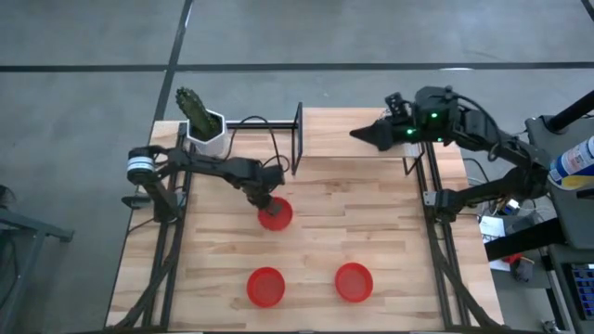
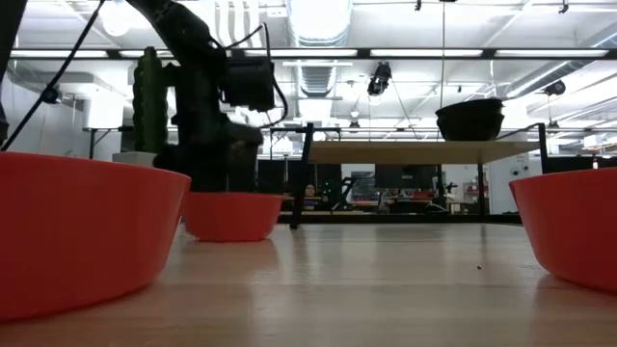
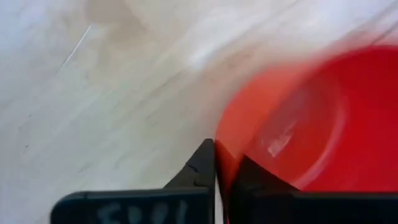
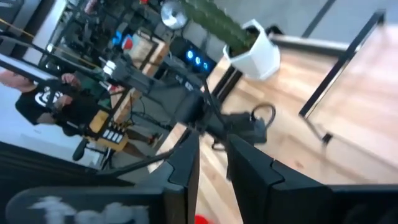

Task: Pick & Place Mini bowls
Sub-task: Put the top red bowl on the shelf

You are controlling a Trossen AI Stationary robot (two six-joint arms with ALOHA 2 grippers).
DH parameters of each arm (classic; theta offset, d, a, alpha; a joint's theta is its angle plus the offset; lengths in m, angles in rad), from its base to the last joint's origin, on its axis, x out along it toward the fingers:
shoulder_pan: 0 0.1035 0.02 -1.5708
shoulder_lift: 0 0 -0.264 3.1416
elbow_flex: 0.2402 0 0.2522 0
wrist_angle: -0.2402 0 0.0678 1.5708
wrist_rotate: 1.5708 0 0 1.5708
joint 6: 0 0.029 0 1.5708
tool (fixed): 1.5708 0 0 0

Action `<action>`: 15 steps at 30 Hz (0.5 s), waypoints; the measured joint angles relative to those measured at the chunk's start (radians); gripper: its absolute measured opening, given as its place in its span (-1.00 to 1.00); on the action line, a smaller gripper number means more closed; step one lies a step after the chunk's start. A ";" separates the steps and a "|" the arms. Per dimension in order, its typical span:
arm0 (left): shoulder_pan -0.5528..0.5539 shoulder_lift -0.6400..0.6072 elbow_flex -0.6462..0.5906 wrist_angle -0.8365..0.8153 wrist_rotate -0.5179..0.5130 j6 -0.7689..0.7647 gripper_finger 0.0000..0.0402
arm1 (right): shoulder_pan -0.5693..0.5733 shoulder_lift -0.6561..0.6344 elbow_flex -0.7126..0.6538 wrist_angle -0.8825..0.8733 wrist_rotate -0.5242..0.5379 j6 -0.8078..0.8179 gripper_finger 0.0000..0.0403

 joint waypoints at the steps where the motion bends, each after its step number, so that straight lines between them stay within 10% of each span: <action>1: 0.000 -0.011 0.001 -0.002 0.001 0.003 -0.96 | 0.004 0.010 0.000 -0.001 -0.003 0.009 -0.61; 15: 0.000 -0.278 0.105 -0.044 0.020 -0.092 -0.99 | 0.077 0.176 -0.002 -0.048 -0.058 0.049 -0.68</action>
